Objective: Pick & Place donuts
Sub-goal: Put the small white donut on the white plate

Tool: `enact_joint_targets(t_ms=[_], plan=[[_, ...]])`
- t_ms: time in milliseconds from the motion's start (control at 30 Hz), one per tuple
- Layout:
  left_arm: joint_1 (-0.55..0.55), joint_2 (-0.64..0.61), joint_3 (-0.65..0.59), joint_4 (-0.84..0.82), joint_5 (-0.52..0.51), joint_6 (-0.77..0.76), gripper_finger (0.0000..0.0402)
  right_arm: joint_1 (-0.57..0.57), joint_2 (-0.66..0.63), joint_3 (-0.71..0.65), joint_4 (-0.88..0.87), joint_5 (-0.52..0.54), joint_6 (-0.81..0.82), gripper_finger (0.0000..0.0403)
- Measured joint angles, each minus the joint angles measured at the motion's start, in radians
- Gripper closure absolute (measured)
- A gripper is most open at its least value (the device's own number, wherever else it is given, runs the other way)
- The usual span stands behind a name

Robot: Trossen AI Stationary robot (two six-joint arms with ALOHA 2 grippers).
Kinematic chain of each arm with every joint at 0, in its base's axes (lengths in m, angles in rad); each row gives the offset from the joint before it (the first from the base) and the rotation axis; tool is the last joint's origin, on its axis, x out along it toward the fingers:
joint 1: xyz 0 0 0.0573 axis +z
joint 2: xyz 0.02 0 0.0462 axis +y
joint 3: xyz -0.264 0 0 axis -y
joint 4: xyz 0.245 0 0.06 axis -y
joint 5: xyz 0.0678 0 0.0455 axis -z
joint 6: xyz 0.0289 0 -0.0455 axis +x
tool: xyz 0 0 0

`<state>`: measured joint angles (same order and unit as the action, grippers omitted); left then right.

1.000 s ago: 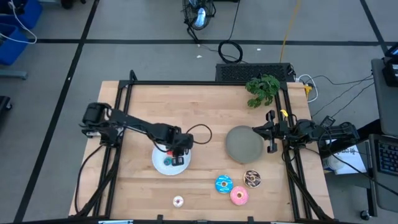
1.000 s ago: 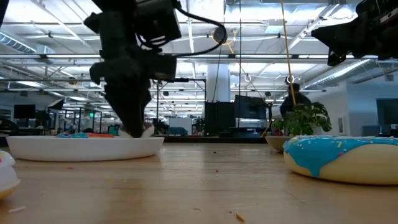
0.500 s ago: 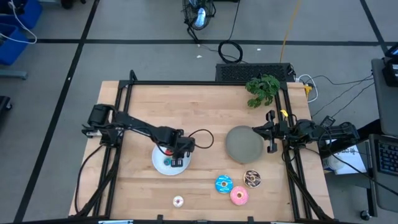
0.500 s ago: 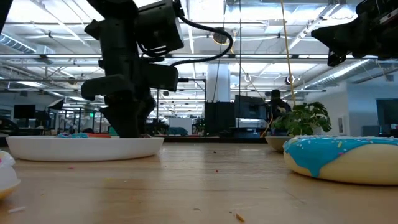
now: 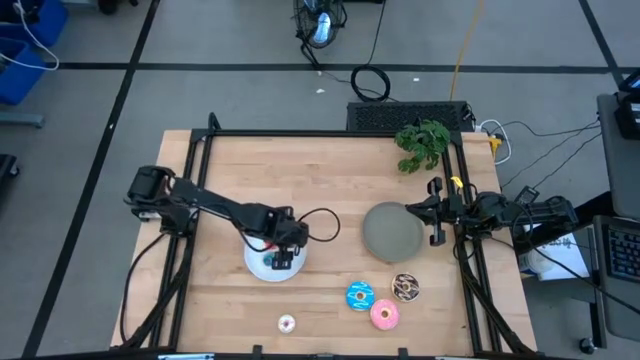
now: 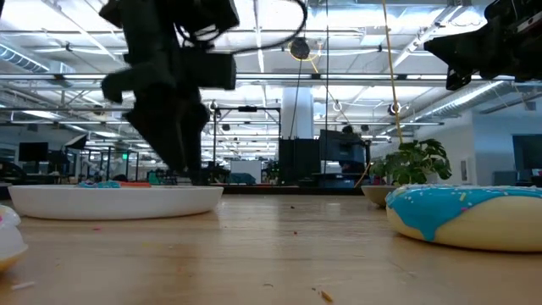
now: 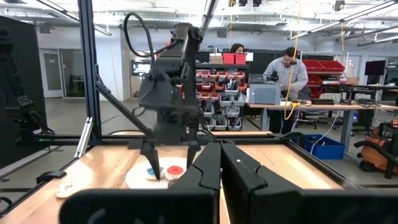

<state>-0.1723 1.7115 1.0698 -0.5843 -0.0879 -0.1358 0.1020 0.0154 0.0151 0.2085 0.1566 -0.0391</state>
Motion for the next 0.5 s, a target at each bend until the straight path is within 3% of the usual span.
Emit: enact_joint_targets(t_ms=[233,333,500], plan=[[-0.06,-0.119,0.003,0.131,-0.01,-0.068,0.011,0.0,0.0,0.0,0.001,0.0,-0.001,0.0403],[-0.125,-0.132,0.071,0.104,-0.076,-0.064,0.0156,0.0,0.0,0.0,0.001,0.001,-0.001,0.0403],[-0.223,-0.078,0.268,-0.061,-0.19,-0.079,0.0272,0.0,0.0,0.0,0.005,0.002,0.0,0.0403]])
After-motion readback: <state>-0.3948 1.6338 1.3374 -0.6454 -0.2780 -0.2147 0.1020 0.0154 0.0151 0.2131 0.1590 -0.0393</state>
